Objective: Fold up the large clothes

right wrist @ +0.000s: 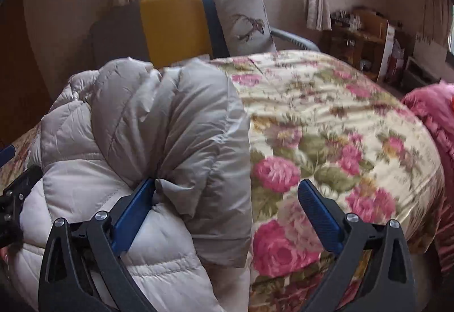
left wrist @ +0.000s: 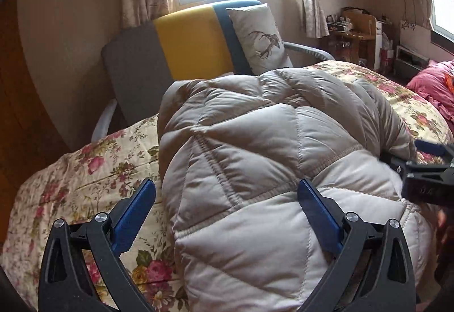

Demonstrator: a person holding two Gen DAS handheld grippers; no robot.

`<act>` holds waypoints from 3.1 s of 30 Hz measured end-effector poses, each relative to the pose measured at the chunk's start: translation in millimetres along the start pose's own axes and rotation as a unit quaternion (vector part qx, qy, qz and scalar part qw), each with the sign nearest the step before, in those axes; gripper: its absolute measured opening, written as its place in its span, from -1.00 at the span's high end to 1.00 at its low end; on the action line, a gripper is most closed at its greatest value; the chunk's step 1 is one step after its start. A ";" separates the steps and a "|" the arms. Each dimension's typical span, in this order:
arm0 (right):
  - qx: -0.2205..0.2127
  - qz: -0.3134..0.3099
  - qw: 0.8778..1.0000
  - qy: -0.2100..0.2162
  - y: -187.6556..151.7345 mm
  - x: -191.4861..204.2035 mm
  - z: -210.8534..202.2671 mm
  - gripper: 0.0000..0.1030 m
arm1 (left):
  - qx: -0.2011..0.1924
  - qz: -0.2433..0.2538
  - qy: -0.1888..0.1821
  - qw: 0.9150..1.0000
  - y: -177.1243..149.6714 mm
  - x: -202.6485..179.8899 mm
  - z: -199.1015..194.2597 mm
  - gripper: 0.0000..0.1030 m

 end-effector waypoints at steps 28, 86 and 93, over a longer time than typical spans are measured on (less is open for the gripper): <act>0.093 0.109 0.981 0.128 -1.4 -19.5 -21.7 -0.96 | 0.051 -0.202 -0.147 0.967 -45.7 36.3 -14.7 -0.94; 0.097 0.053 0.933 0.342 8.6 18.5 43.1 -0.53 | 0.077 -0.138 -0.278 0.947 -52.1 16.8 -16.8 -0.38; 0.027 0.014 0.939 0.343 21.1 28.7 11.8 -0.31 | 0.003 -0.080 -0.255 0.964 -31.5 9.4 -49.1 -0.13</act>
Point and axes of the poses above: each gripper's, at about its wrist camera, not at the fingertips, and z roughly the way its jaws point, x to its left, y to its top, the point moved 5 cm from there along z, roughly the way its jaws point, and after that the axes turned 6 degrees about -x, right-handed, at the moved point
